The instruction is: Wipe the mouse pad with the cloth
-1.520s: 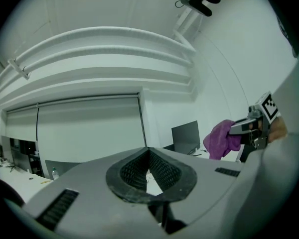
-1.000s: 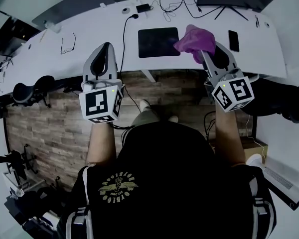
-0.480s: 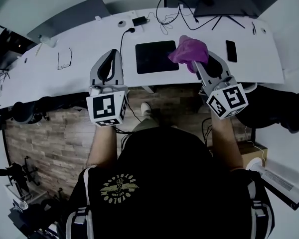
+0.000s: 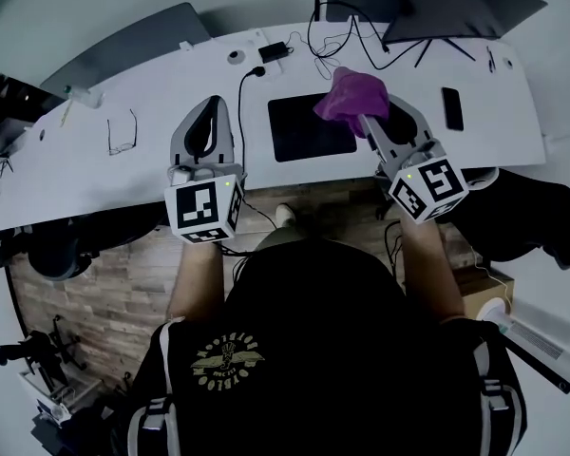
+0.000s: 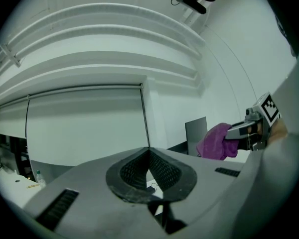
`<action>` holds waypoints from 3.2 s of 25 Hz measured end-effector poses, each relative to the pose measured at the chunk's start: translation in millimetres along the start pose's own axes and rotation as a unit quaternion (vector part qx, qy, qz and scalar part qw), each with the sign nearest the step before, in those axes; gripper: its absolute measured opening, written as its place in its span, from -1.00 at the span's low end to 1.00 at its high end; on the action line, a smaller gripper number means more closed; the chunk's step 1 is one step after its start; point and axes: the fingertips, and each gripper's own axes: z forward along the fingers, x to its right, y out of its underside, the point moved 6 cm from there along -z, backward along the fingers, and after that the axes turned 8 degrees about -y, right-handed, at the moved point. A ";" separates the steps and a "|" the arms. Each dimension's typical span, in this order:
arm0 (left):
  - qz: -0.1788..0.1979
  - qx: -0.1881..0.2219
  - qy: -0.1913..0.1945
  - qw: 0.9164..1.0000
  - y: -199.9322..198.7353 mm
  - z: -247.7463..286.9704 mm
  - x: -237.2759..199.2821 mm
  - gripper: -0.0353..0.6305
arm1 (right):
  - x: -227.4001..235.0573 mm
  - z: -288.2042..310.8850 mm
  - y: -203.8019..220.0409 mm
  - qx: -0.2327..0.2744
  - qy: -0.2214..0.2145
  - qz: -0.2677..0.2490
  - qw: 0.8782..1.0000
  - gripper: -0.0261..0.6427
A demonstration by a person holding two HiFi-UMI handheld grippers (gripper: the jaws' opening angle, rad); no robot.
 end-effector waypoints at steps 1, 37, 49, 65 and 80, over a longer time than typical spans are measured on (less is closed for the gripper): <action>-0.001 0.000 0.003 1.000 1.9 5.7 -6.3 -0.89 | -0.3 10.0 1.1 -0.001 0.000 0.001 1.000 -0.66; -0.041 -0.121 0.019 0.992 126.0 71.8 -73.0 -0.89 | 5.5 196.6 191.5 -0.174 -0.075 0.117 0.975 -0.66; -0.038 -0.150 0.003 0.988 130.8 89.7 -61.8 -0.88 | 31.2 229.9 314.9 -0.297 -0.088 0.172 0.935 -0.66; -0.052 -0.158 0.046 0.985 134.1 135.1 -27.0 -0.89 | 119.0 165.4 362.7 -0.377 0.034 0.195 0.905 -0.66; -0.054 -0.125 0.071 0.988 104.7 154.2 -7.9 -0.89 | 173.5 86.9 335.7 -0.373 0.095 0.174 0.906 -0.66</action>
